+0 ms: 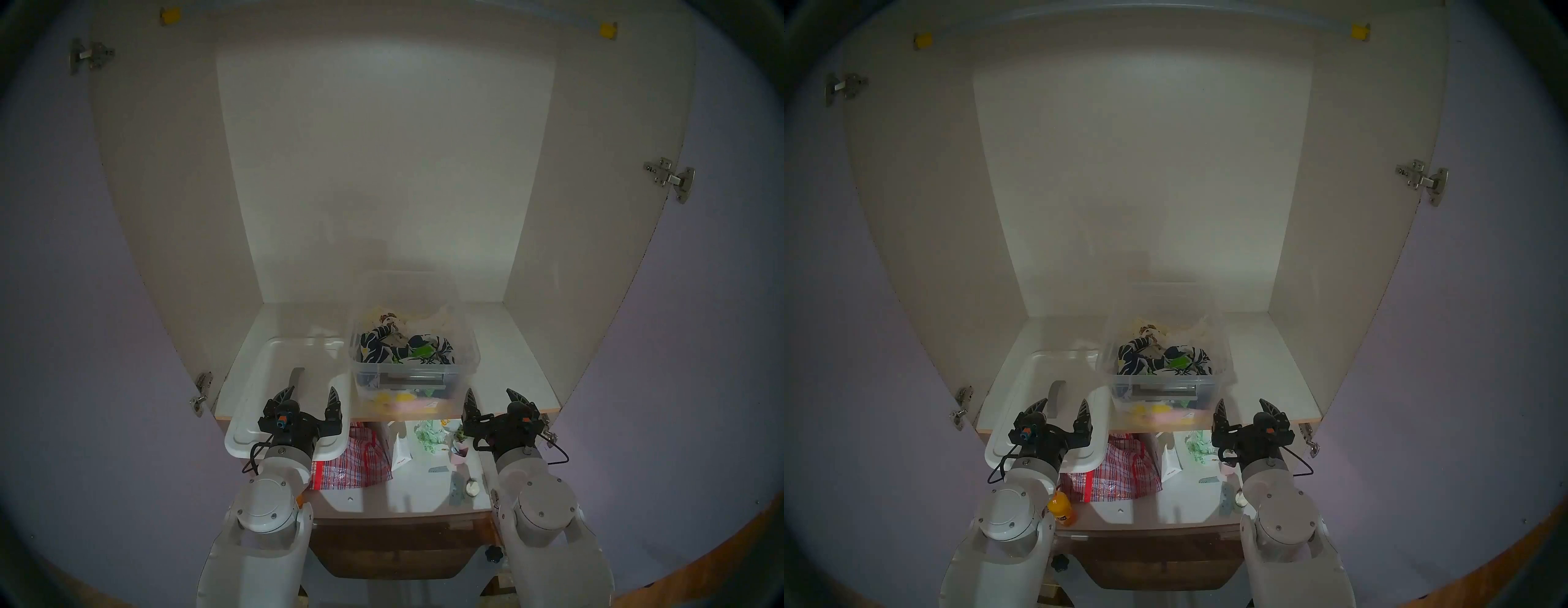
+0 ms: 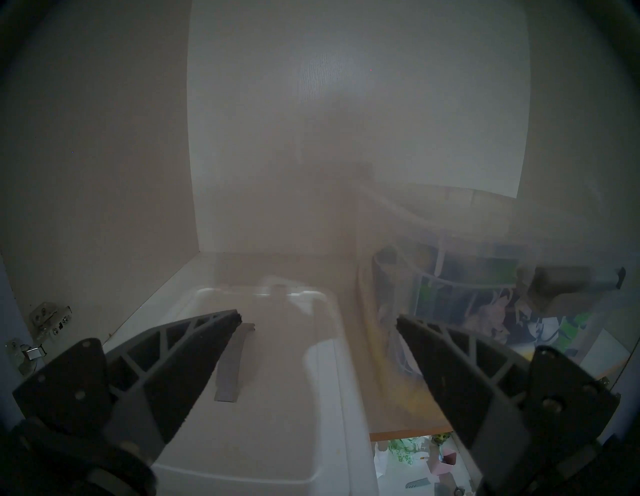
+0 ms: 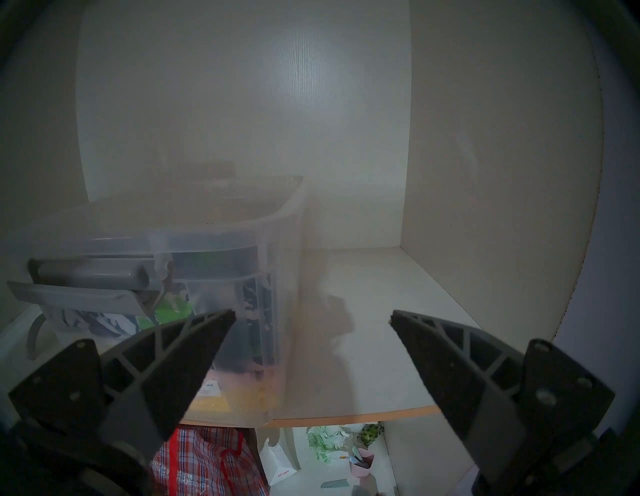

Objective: Take clothing out of the storage bin and put the lid back on the bin

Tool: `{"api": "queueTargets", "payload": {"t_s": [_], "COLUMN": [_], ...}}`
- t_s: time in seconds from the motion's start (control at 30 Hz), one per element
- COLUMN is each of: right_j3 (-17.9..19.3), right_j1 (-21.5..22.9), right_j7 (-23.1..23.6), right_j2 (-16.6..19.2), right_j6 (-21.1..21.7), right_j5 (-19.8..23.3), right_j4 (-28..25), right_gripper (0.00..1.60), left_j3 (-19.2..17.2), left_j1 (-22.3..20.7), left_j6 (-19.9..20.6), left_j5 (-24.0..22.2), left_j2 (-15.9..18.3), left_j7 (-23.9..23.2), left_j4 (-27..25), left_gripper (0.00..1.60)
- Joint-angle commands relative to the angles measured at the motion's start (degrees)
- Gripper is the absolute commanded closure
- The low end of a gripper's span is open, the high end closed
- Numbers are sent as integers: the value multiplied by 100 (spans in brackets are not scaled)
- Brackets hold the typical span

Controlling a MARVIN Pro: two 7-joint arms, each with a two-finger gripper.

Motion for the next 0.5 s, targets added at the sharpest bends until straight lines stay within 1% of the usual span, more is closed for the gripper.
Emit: {"api": "queueTargets", "payload": {"t_s": [0.0, 0.17, 0.2, 0.23, 0.27, 0.4, 0.47], "right_j3": [-1, -1, -27, -27, -40, -75, -118], "right_j1": [33, 33, 20, 20, -29, -179, -273], "right_j7": [2, 2, 176, 176, 289, 279, 310], "right_j2": [0, 1, 102, 102, 137, 75, 16], "right_j6": [-19, -19, -75, -75, 39, 150, 432], "right_j5": [0, 1, 50, 50, 128, 256, 382], "right_j4": [-121, -121, -191, -191, -359, -831, -1157], "right_gripper": [0, 0, 0, 0, 0, 0, 0], "left_j3": [10, 11, 11, 11, 11, 13, 13], "left_j1": [-28, -28, -29, -29, -30, -34, -32], "left_j6": [-13, -14, -15, -15, -17, -22, -20], "left_j5": [-6, -7, -7, -7, -7, -6, -7], "left_j2": [5, 7, 6, 6, 6, 7, 8], "left_j7": [-18, -16, -15, -15, -14, -9, -10], "left_j4": [-132, -132, -130, -130, -128, -121, -124], "left_gripper": [0, 0, 0, 0, 0, 0, 0]}}
